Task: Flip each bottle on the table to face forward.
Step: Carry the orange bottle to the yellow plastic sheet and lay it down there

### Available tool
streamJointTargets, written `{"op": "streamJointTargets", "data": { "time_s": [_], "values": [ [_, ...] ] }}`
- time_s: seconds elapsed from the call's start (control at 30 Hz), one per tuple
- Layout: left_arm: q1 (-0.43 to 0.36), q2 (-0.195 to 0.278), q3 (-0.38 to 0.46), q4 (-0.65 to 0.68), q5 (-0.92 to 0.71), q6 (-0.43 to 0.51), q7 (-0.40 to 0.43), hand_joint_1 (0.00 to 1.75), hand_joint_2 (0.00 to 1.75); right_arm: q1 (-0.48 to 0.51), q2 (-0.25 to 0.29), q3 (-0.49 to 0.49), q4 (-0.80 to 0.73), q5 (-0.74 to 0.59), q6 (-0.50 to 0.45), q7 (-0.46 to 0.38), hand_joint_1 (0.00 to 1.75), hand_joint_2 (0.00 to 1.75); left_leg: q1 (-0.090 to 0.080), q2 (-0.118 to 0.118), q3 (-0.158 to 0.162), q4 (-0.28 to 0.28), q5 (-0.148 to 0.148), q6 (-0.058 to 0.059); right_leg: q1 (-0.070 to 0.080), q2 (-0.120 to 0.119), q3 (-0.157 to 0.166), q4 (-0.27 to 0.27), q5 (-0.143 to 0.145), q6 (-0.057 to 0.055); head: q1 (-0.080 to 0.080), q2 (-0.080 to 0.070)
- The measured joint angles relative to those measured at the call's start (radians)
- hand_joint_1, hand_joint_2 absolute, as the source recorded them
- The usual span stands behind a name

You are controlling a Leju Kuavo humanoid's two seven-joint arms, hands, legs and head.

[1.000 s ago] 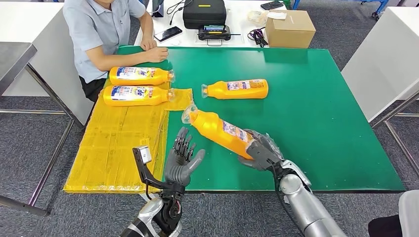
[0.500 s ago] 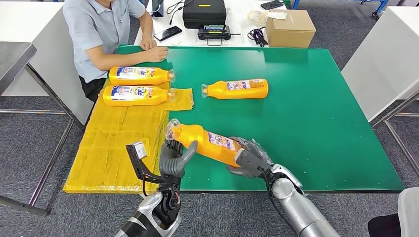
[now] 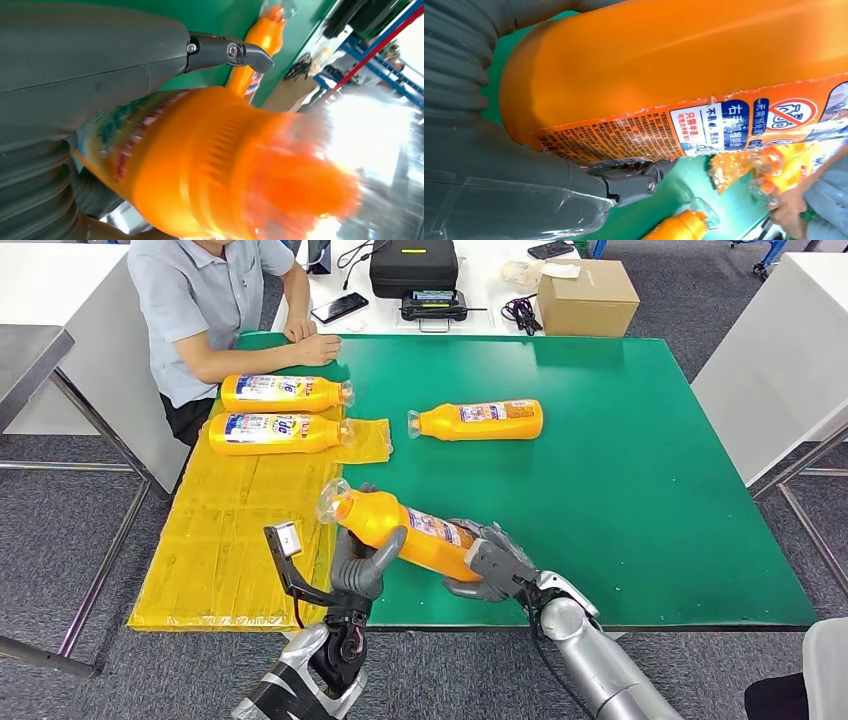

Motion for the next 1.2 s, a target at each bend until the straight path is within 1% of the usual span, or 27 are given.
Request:
{"op": "streamJointTargets", "data": {
  "time_s": [0.3, 0.43, 0.47, 0.5, 0.57, 0.6, 0.63, 0.8, 1.2],
  "values": [
    [0.001, 0.0, -0.002, 0.005, 0.027, -0.036, 0.021, 0.0, 1.75, -0.02, 0.013, 0.008, 0.007, -0.011, 0.002, 0.0, 1.75, 1.75, 0.0, 0.0, 0.0, 0.0, 0.0, 0.0, 0.0, 0.0, 0.0, 0.0, 0.0, 0.0, 0.0, 0.0],
    [0.001, 0.0, -0.013, 0.005, 0.019, -0.026, 0.005, 0.0, 1.75, -0.028, 0.019, 0.009, 0.015, -0.012, 0.0, -0.001, 1.75, 1.75, 0.0, 0.0, 0.0, 0.0, 0.0, 0.0, 0.0, 0.0, 0.0, 0.0, 0.0, 0.0, 0.0, 0.0],
    [0.001, 0.0, -0.016, 0.005, 0.016, -0.022, 0.0, 0.14, 1.75, -0.03, 0.02, 0.01, 0.017, -0.012, 0.0, -0.002, 1.75, 1.75, 0.0, 0.0, 0.0, 0.0, 0.0, 0.0, 0.0, 0.0, 0.0, 0.0, 0.0, 0.0, 0.0, 0.0],
    [0.001, 0.0, -0.018, 0.005, 0.015, -0.018, -0.004, 0.49, 1.75, -0.032, 0.022, 0.011, 0.018, -0.012, 0.0, -0.002, 1.75, 1.75, 0.0, 0.0, 0.0, 0.0, 0.0, 0.0, 0.0, 0.0, 0.0, 0.0, 0.0, 0.0, 0.0, 0.0],
    [0.0, 0.0, -0.019, 0.005, 0.014, -0.009, -0.011, 1.37, 1.75, -0.035, 0.025, 0.012, 0.022, -0.011, -0.001, -0.003, 1.75, 1.75, 0.0, 0.0, 0.0, 0.0, 0.0, 0.0, 0.0, 0.0, 0.0, 0.0, 0.0, 0.0, 0.0, 0.0],
    [0.0, 0.0, -0.019, 0.005, 0.013, -0.002, -0.017, 1.67, 1.75, -0.036, 0.026, 0.013, 0.024, -0.011, -0.001, -0.003, 1.75, 1.75, 0.0, 0.0, 0.0, 0.0, 0.0, 0.0, 0.0, 0.0, 0.0, 0.0, 0.0, 0.0, 0.0, 0.0],
    [0.0, 0.0, -0.019, 0.005, 0.011, 0.004, -0.026, 1.75, 1.75, -0.037, 0.028, 0.014, 0.026, -0.01, -0.001, -0.003, 1.75, 1.75, 0.0, 0.0, 0.0, 0.0, 0.0, 0.0, 0.0, 0.0, 0.0, 0.0, 0.0, 0.0, 0.0, 0.0],
    [-0.006, 0.0, -0.018, 0.005, 0.003, 0.021, -0.063, 1.75, 1.75, -0.046, 0.04, 0.017, 0.037, -0.01, -0.001, -0.003, 1.75, 1.75, 0.0, 0.0, 0.0, 0.0, 0.0, 0.0, 0.0, 0.0, 0.0, 0.0, 0.0, 0.0, 0.0, 0.0],
    [-0.011, 0.001, -0.013, 0.005, 0.003, 0.024, -0.072, 1.75, 1.75, -0.054, 0.049, 0.022, 0.049, -0.011, -0.001, -0.004, 1.75, 1.75, 0.0, 0.0, -0.001, 0.0, 0.0, 0.0, 0.0, 0.0, 0.0, 0.0, 0.0, 0.0, 0.0, 0.0]
  ]
}}
